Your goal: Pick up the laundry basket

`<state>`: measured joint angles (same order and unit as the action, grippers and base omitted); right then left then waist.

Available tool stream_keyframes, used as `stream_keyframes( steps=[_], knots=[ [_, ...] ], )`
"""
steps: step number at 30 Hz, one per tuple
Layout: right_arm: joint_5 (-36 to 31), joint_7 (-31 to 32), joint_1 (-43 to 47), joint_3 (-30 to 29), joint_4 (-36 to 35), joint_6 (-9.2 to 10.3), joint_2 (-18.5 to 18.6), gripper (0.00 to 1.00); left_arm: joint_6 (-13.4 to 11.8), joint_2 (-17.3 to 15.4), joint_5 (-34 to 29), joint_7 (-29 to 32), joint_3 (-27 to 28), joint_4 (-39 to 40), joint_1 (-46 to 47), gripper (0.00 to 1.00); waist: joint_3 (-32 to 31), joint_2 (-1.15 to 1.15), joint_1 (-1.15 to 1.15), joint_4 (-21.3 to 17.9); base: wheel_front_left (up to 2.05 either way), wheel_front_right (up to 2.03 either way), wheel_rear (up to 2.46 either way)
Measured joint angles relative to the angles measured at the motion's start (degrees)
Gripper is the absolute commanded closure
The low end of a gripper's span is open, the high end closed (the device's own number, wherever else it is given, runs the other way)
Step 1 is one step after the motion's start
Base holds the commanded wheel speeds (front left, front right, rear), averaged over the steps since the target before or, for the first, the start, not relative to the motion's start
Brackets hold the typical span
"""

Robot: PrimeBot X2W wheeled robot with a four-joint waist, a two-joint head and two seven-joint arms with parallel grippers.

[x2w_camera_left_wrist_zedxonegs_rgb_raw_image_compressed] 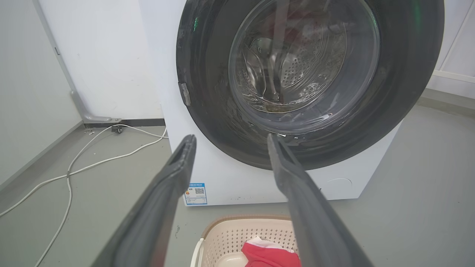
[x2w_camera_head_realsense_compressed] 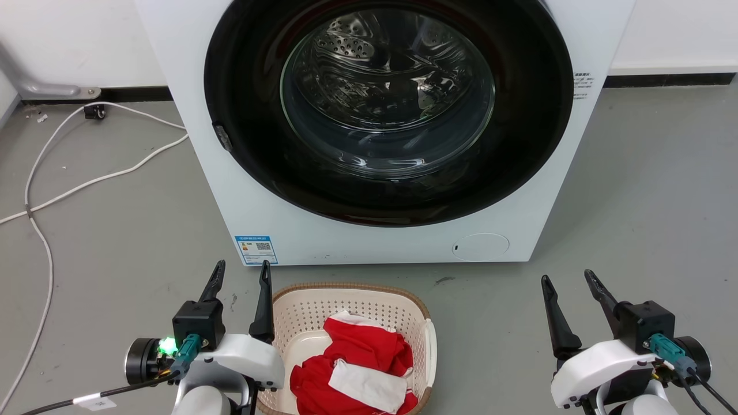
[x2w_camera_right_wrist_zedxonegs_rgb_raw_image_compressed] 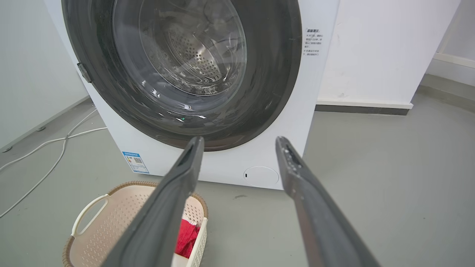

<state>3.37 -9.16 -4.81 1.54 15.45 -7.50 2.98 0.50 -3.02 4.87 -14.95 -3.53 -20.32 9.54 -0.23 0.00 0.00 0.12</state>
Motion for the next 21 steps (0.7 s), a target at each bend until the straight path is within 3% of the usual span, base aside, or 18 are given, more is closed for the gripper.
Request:
stream_keyframes(
  steps=[10,21],
  knots=[
    [1.0,-0.2,-0.3,1.1,0.7,0.00,0.0,0.00,-0.1,0.0,0.5,0.0,0.2,-0.2,0.0,0.00,0.6,0.00,0.00,0.3,0.00,0.00,0.00],
    [3.3,0.7,-2.6,6.7,1.3,0.00,0.0,0.00,-0.5,0.0,1.5,-0.1,1.8,-2.1,1.0,0.00,4.2,0.00,0.00,1.3,0.00,0.00,0.00]
  ],
)
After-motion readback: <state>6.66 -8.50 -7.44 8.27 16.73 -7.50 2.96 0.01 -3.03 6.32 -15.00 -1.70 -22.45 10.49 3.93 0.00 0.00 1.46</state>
